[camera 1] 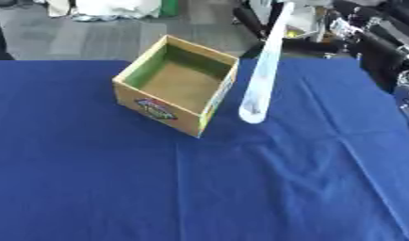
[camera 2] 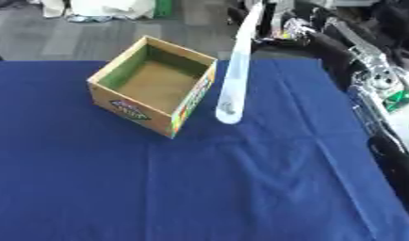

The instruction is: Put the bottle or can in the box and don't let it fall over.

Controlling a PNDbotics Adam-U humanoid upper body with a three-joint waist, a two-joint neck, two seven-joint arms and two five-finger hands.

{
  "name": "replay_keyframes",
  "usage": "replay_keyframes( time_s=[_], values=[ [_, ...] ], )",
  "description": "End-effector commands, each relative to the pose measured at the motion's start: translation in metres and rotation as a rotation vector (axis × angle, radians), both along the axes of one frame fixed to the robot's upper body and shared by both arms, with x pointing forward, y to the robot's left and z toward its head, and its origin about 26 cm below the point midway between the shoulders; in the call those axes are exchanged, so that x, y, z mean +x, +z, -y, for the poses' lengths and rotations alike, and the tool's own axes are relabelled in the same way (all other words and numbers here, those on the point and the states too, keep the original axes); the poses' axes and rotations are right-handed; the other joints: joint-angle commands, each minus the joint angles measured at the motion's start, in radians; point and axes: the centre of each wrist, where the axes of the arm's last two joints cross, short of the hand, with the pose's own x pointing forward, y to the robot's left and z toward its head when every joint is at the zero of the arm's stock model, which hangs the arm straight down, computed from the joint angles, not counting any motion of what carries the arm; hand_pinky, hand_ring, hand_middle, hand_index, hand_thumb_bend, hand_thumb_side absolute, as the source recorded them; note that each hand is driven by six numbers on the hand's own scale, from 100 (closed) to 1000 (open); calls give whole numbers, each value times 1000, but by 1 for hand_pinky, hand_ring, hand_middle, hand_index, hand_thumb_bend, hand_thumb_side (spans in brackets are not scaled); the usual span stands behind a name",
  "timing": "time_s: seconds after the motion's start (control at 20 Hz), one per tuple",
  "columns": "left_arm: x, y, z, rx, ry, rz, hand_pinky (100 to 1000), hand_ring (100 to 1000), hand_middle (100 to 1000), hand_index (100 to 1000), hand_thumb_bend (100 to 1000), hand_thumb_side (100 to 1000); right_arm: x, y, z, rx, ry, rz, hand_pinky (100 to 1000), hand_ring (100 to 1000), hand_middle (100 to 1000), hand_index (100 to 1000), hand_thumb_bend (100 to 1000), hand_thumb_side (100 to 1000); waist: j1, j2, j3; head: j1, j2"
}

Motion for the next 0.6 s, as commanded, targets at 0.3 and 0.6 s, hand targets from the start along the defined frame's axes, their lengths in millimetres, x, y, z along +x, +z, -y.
replay_keyframes(
  time_s=[0.3,0.6],
  values=[
    [-1,9,-2,35,-4,16,916,1000,1000,785,435,621,2,6,-11,-36,12,13,1000,1000,1000,1000,100,470,2,-25,2,-9,0],
    [-1,10,-2,33,-7,18,916,1000,1000,785,435,622,5,3,-17,-59,32,1,1000,1000,1000,1000,100,464,1,-24,5,-13,-3]
  ],
)
